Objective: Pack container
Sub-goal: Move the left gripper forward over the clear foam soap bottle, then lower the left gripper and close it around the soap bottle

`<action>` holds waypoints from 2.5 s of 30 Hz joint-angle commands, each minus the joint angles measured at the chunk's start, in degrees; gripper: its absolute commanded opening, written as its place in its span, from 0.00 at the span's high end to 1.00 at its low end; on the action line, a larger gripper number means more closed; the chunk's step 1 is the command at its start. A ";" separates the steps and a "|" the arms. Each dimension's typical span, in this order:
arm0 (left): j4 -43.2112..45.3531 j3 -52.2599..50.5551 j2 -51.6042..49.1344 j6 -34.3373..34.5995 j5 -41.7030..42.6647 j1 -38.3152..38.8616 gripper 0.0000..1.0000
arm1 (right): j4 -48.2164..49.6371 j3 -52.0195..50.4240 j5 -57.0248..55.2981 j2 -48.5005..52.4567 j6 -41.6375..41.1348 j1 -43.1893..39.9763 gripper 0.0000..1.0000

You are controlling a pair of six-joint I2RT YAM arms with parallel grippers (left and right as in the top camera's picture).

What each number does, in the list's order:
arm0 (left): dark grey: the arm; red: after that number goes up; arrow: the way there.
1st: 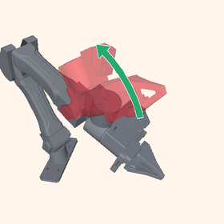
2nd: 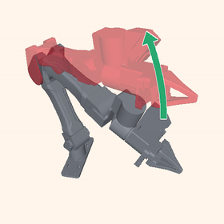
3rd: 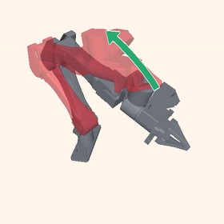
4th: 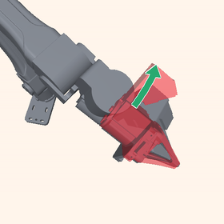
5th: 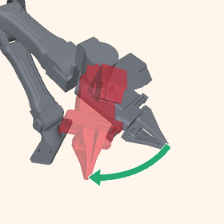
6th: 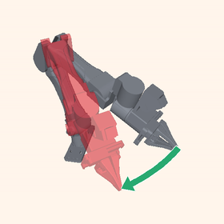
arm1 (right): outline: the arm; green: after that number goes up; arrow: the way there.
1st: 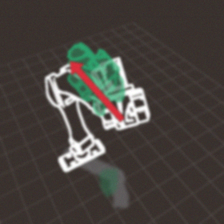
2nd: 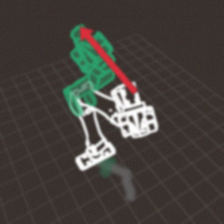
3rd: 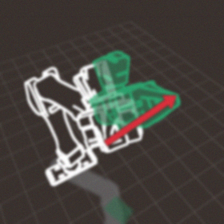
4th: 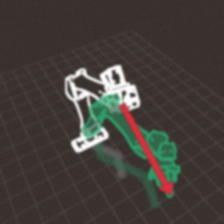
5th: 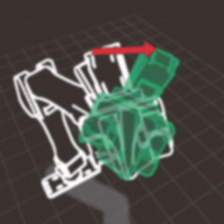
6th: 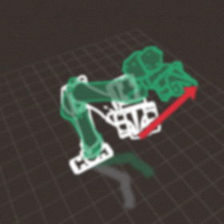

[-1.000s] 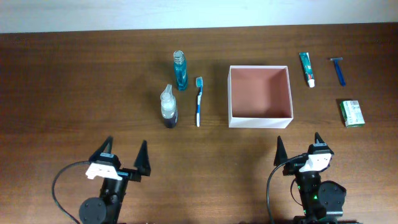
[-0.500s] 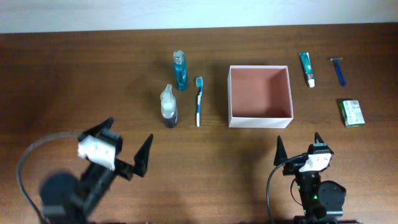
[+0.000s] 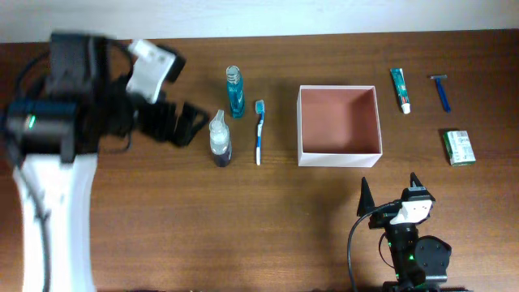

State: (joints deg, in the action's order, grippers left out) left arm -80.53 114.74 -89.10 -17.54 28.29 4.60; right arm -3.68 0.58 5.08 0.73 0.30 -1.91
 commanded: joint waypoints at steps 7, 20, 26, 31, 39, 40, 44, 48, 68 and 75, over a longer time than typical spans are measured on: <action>-5.05 8.59 -12.70 14.53 -32.59 14.49 0.01 | -0.24 -0.26 0.33 -0.37 0.35 0.46 0.01; -3.50 8.50 -24.55 23.98 -32.26 14.47 0.01 | -0.24 -0.26 0.33 -0.37 0.35 0.46 0.01; -3.41 8.33 -28.30 23.98 -29.11 14.47 0.01 | -0.24 -0.26 0.33 -0.37 0.35 0.46 0.01; -8.70 8.31 -32.89 30.08 -29.11 14.47 0.01 | -0.24 -0.26 0.33 -0.37 0.35 0.46 0.01; -9.51 8.31 -37.79 31.41 -29.09 14.47 0.00 | -0.24 -0.26 0.33 -0.37 0.35 0.46 0.01; -9.44 8.31 -38.38 31.41 -29.11 14.47 0.01 | -0.24 -0.26 0.33 -0.37 0.35 0.46 0.01; -9.35 8.31 -39.36 31.43 -29.07 14.47 0.01 | -0.24 -0.26 0.33 -0.37 0.35 0.46 0.01; -9.18 8.31 -40.54 31.41 -28.85 14.47 0.01 | -0.24 -0.26 0.33 -0.37 0.35 0.46 0.01; -6.71 8.31 -41.31 31.19 -25.68 14.47 0.11 | -0.24 -0.26 0.33 -0.37 0.35 0.46 0.01; -8.33 8.31 -41.31 31.17 -25.73 14.47 0.18 | -0.24 -0.26 0.33 -0.37 0.35 0.46 0.01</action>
State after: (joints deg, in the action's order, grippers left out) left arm -88.31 122.52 -130.04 13.34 1.78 19.31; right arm -3.68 0.58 5.08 0.73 0.27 -1.91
